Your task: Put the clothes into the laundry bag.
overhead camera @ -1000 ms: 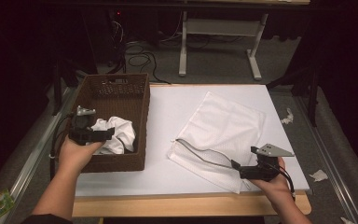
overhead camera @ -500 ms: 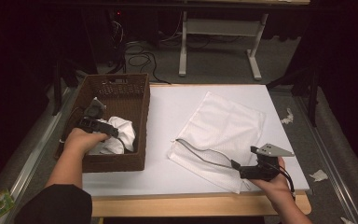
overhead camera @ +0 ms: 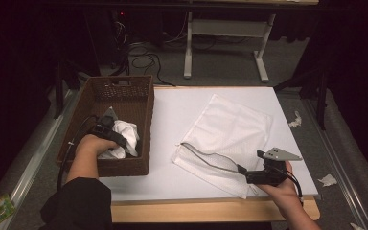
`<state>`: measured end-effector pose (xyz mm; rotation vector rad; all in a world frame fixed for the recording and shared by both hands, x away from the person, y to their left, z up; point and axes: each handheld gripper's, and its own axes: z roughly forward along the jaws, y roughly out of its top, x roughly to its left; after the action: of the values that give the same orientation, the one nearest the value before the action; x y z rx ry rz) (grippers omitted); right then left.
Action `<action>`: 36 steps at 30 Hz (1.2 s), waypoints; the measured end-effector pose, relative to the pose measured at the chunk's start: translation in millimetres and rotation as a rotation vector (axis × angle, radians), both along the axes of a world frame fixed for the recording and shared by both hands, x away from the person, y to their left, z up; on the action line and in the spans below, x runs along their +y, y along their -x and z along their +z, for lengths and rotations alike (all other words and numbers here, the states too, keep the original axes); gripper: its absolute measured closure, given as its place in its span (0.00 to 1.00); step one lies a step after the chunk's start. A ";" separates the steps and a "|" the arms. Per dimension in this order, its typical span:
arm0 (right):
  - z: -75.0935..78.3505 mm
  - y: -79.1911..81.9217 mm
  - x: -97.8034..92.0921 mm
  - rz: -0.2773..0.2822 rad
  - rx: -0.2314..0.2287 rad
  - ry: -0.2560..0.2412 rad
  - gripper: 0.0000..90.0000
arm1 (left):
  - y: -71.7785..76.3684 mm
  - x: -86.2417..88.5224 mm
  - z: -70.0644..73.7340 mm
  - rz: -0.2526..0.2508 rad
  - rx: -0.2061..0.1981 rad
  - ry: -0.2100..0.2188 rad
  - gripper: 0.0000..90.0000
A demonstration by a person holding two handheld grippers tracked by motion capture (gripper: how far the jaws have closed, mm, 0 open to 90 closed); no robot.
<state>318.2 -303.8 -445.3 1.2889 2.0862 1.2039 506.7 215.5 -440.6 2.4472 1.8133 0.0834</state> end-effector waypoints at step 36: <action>0.0 0.8 2.3 0.015 -0.002 0.008 0.05 | 30.8 5.5 41.1 -0.048 -0.491 0.145 0.83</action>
<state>317.3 -301.5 -445.3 1.2702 2.1014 1.2012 475.9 220.9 -399.5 2.1254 1.4888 0.4832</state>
